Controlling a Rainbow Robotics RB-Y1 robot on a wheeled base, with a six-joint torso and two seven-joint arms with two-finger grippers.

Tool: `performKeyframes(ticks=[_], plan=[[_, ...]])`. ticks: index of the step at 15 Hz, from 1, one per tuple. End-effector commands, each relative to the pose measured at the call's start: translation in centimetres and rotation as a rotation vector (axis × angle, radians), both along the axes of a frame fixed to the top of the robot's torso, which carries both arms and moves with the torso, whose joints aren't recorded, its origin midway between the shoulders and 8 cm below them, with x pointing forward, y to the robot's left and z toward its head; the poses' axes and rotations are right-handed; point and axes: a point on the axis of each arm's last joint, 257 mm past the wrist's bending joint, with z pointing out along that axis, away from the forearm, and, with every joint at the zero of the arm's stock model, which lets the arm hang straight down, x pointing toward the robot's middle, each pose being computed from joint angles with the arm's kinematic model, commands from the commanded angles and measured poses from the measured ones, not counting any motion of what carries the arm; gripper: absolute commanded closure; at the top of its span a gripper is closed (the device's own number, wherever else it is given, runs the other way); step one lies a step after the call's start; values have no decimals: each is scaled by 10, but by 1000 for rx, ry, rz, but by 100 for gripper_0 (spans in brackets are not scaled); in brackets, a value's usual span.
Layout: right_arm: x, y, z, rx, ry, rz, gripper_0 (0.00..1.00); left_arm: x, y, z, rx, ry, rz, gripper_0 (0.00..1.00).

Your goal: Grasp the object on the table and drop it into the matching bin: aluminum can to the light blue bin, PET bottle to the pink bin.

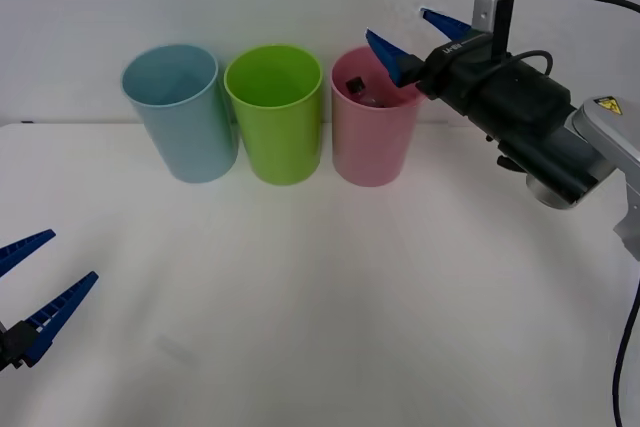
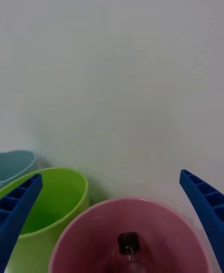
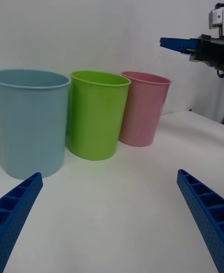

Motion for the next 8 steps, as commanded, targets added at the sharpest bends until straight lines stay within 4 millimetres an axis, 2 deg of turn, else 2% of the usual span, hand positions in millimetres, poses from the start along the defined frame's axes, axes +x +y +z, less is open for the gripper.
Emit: performKeyframes(ticks=[1, 8], plan=[[-30, -14, -4, -5, 4, 23, 0, 0, 0, 0, 0, 0, 0, 0], [-113, -51, -41, -47, 22, 50, 0, 0, 0, 0, 0, 0, 0, 0]])
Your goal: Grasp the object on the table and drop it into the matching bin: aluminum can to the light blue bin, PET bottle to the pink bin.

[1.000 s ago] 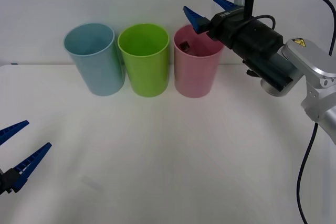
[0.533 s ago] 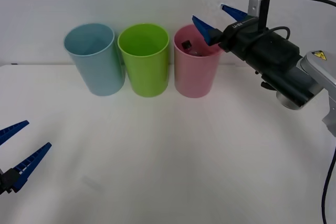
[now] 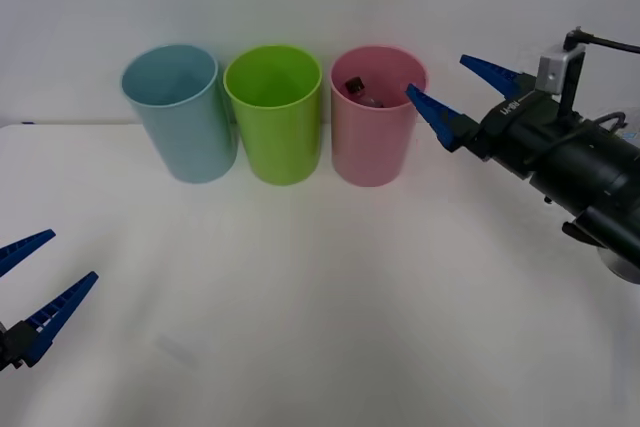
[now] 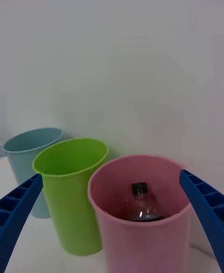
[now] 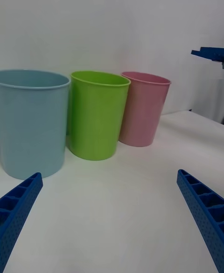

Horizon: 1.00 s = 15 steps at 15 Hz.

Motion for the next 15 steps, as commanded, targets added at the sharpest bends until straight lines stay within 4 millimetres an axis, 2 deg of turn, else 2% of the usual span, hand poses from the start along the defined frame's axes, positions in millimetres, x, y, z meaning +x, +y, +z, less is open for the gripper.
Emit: performKeyframes(ticks=[1, 11, 15], plan=[[-32, -13, -21, -36, 5, 31, 0, 0, 0, 0, 0, 0, 0, 0], [-123, -58, -113, -209, -2, 74, 0, 0, 0, 0, 0, 0, 0, 0], [-154, -80, -140, -214, 18, 74, 0, 0, 0, 0, 0, 0, 0, 0]])
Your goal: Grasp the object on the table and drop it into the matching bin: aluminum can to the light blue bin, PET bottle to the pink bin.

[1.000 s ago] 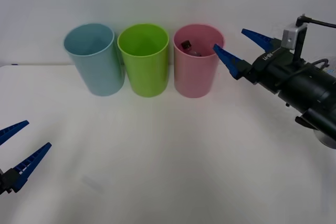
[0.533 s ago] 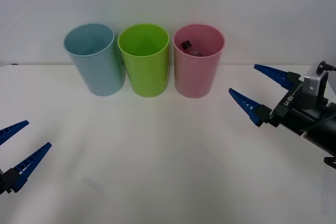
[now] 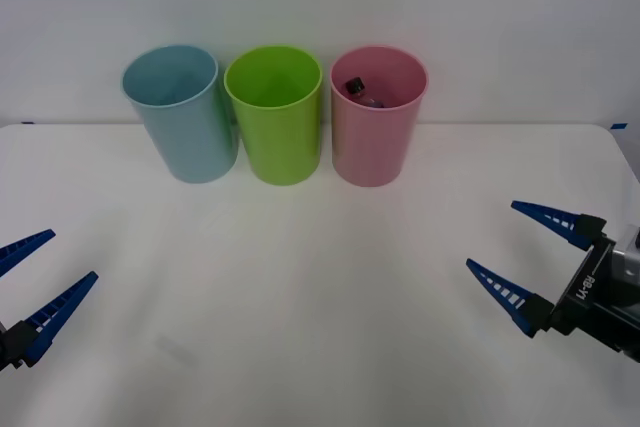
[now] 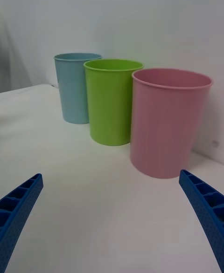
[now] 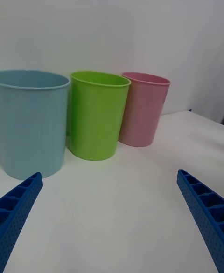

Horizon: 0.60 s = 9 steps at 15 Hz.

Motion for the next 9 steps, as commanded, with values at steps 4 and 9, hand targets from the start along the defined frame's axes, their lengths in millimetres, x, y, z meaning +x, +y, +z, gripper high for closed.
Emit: performKeyframes(ticks=[4, 9], plan=[[-28, -34, -38, 25, 4, 48, 0, 0, 0, 0, 0, 0, 0, 0], [-50, -68, -66, 51, 57, 36, 0, 0, 0, 0, 0, 0, 0, 0]])
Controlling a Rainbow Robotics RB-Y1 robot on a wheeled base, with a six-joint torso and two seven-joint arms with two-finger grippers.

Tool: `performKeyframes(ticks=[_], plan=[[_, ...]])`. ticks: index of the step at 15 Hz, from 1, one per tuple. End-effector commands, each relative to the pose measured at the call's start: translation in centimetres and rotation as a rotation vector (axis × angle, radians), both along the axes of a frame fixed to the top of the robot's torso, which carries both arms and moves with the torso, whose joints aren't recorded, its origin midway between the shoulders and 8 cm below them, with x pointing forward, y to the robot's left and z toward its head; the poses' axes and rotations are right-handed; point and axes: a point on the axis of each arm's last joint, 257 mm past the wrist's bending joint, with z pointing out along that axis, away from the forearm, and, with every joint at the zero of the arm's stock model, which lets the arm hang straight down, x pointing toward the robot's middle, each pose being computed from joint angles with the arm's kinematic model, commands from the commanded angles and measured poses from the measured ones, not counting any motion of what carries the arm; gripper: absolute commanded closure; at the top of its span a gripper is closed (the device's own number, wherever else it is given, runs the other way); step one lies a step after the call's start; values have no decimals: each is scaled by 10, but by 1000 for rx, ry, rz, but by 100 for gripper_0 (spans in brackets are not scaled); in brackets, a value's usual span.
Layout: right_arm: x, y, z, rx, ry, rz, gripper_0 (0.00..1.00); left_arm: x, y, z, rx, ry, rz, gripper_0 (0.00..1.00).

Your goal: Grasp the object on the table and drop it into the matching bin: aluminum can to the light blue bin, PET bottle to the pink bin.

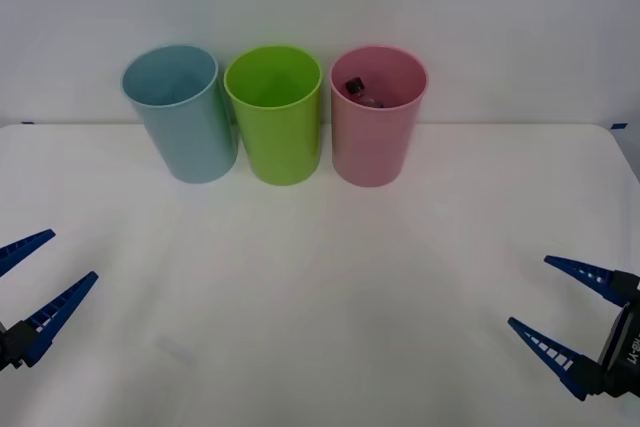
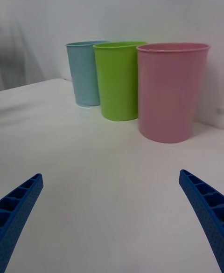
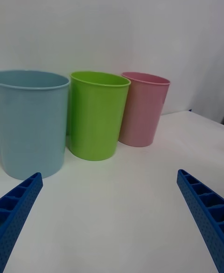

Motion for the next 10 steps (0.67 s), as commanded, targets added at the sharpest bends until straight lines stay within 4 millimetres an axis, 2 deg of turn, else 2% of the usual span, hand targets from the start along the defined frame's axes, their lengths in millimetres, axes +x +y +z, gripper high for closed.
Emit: performKeyframes(ticks=[1, 5, 10], plan=[[-12, -18, -13, 19, 30, -11, 0, 0, 0, 0, 0, 0, 0, 0], [-20, -29, -20, 28, 38, -27, 0, 0, 0, 0, 0, 0, 0, 0], [-23, -29, -20, 46, 39, -36, 0, 0, 0, 0, 0, 0, 0, 0]])
